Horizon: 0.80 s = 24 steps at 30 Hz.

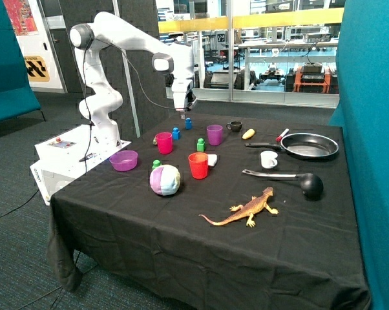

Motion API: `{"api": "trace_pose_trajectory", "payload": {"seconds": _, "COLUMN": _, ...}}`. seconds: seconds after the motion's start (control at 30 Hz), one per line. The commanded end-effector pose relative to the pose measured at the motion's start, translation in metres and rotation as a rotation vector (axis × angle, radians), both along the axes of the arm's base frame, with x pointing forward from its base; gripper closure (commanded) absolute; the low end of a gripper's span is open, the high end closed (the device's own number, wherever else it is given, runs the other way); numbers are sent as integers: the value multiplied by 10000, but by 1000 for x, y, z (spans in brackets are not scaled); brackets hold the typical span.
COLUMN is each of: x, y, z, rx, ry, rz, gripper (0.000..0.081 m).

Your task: Stack the cups

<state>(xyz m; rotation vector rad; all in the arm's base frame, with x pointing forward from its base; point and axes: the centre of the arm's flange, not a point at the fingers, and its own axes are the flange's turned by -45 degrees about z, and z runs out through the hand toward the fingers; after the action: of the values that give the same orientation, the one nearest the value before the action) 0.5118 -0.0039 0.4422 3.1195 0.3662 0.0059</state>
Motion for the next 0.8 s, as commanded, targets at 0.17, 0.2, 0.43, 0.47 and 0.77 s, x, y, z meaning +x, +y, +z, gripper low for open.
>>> {"api": "trace_pose_trajectory", "payload": {"seconds": 0.17, "x": 26, "y": -24, "z": -13, "rx": 3, "ry": 38, "rz": -577, "gripper": 675}}
{"api": "trace_pose_trajectory", "payload": {"seconds": 0.2, "x": 27, "y": -25, "z": -13, "rx": 3, "ry": 38, "rz": -599, "gripper": 672}}
{"api": "trace_pose_trajectory", "payload": {"seconds": 0.43, "x": 34, "y": -39, "z": -18, "rx": 3, "ry": 38, "rz": -754, "gripper": 643}}
{"api": "trace_pose_trajectory", "payload": {"seconds": 0.47, "x": 34, "y": -42, "z": -18, "rx": 3, "ry": 38, "rz": -768, "gripper": 638}}
{"api": "trace_pose_trajectory", "payload": {"seconds": 0.77, "x": 41, "y": -57, "z": -23, "rx": 3, "ry": 38, "rz": -843, "gripper": 407}}
